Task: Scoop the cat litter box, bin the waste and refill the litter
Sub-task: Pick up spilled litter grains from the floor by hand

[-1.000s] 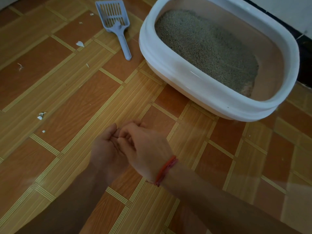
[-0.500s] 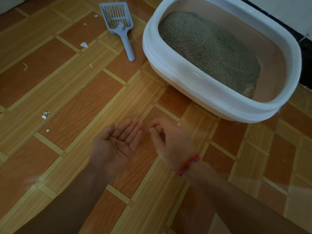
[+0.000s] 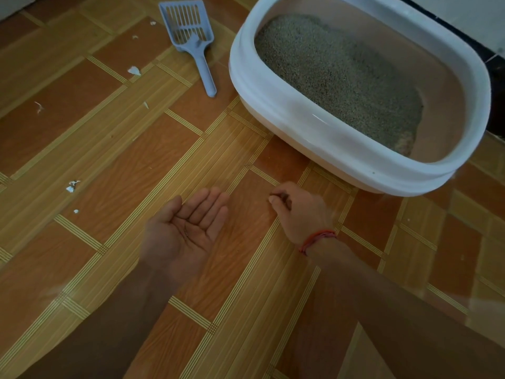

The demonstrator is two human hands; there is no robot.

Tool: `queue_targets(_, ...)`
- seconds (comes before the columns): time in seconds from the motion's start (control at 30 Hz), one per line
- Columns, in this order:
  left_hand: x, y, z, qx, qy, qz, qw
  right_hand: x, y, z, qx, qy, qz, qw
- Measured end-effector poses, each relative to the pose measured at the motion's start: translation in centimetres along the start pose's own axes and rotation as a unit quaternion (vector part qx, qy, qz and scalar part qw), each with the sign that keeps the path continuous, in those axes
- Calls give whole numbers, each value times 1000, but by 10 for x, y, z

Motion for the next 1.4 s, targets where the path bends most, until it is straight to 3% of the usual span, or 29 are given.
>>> queue_targets(0.4, -2, 0, -1, -2, 3, -1, 1000, -3, 4, -5, 68, -9, -1, 998)
queue_targets(0.57, -3, -2, 0, 1, 3, 0, 1000, 11, -2, -38, -8, -83, 24, 996)
queue_targets(0.63, -3, -3, -2, 5, -1, -3, 1000, 24, 15, -51, -18, -126, -20, 992)
queue_targets(0.73, -1, -5, -6, -6, -29, -18, 999, 42, 55, -64, 33, -139, -214, 966)
queue_targets(0.77, -1, -5, -8, -18, -40, -26, 999, 44, 59, -71, 33, -148, -218, 964)
queue_targets(0.9, 4, -2, -13, -26, -61, -37, 997, 47, 30, -105, -47, -188, -85, 977)
queue_targets(1.13, 3, -3, -9, -42, -57, -31, 997, 50, 12, -102, -123, -199, -73, 970)
queue_targets(1.4, -2, -4, -4, -8, 0, 8, 1000, 38, -15, -55, -155, -112, 23, 981)
Point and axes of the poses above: each hand's wrist, its own x-axis away from the middle knuckle, its own y-axis out of the palm, z = x × y, the point moved 2 cm from there along -x, towards the middle knuckle, and after that the axes turned 7 degrees about -z, right-handed, at the moved point
